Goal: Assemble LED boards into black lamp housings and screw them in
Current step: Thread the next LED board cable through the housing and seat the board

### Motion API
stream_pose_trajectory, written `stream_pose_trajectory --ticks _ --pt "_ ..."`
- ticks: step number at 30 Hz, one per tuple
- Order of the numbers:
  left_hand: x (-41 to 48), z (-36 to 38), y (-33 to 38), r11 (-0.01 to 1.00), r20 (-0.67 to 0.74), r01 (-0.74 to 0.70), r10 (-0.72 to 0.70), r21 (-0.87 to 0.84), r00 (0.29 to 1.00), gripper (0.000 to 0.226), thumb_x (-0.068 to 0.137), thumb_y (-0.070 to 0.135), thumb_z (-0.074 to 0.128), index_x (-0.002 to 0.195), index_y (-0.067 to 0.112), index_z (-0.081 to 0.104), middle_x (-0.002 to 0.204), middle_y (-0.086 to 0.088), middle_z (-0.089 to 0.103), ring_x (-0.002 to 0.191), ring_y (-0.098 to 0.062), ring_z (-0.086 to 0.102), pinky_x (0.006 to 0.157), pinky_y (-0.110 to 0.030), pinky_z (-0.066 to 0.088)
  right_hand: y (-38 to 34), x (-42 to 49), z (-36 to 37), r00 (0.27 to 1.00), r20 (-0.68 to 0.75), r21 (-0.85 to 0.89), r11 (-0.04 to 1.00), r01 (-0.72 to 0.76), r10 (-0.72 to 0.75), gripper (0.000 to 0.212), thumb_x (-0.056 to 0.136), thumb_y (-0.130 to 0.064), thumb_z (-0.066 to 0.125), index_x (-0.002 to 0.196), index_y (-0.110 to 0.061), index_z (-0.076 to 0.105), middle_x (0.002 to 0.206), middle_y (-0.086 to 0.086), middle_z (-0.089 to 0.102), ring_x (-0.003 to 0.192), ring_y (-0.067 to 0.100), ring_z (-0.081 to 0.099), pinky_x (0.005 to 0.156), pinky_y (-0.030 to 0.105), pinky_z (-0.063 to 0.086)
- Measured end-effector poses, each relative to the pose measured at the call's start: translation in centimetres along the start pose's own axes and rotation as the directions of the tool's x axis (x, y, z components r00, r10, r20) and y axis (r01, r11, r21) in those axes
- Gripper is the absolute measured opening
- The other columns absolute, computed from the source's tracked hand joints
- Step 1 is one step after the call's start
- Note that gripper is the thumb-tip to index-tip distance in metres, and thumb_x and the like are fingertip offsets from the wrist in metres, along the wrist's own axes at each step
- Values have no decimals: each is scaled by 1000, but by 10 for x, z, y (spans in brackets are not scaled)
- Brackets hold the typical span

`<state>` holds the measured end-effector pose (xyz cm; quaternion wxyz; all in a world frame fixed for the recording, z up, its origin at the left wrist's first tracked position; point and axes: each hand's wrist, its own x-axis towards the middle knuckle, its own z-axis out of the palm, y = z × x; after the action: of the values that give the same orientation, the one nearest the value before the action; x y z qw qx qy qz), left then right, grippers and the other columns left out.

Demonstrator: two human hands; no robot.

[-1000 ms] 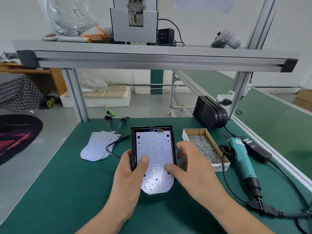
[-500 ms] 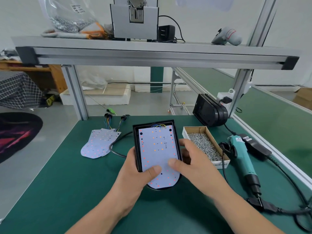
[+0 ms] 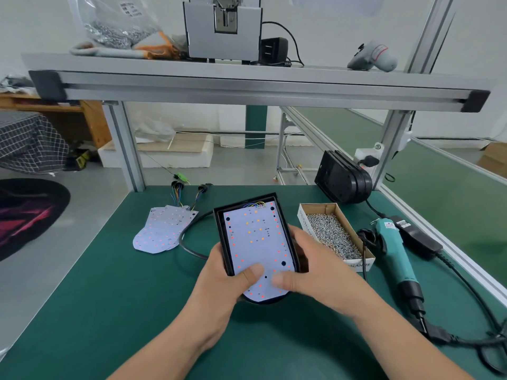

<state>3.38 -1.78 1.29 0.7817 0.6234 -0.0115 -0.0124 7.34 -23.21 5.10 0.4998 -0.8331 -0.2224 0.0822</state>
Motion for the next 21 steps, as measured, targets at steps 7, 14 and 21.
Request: stream_pose_trajectory --ticks 7,14,21 --pt "0 1 2 1000 34 10 -10 -15 999 61 89 21 74 145 17 50 137 -8 71 127 -33 68 107 -57 54 0 0 -1 997 22 -52 996 69 -68 99 73 -29 91 151 -52 36 139 -20 64 126 7 63 102 38 55" --pt "0 3 3 1000 71 9 -9 -7 997 59 93 20 72 147 17 50 140 -10 69 128 -35 67 109 -61 51 0 -1 2 998 -53 -60 998 10 -13 88 73 -32 85 144 -54 38 129 -34 63 119 -6 62 92 13 51" --pt "1 3 1 999 0 -49 49 -1 999 53 85 13 76 136 16 62 129 -10 75 119 -35 72 103 -57 56 -1 0 6 996 -79 22 999 41 -39 77 84 -19 72 152 -41 43 136 -24 65 128 2 61 108 35 50"
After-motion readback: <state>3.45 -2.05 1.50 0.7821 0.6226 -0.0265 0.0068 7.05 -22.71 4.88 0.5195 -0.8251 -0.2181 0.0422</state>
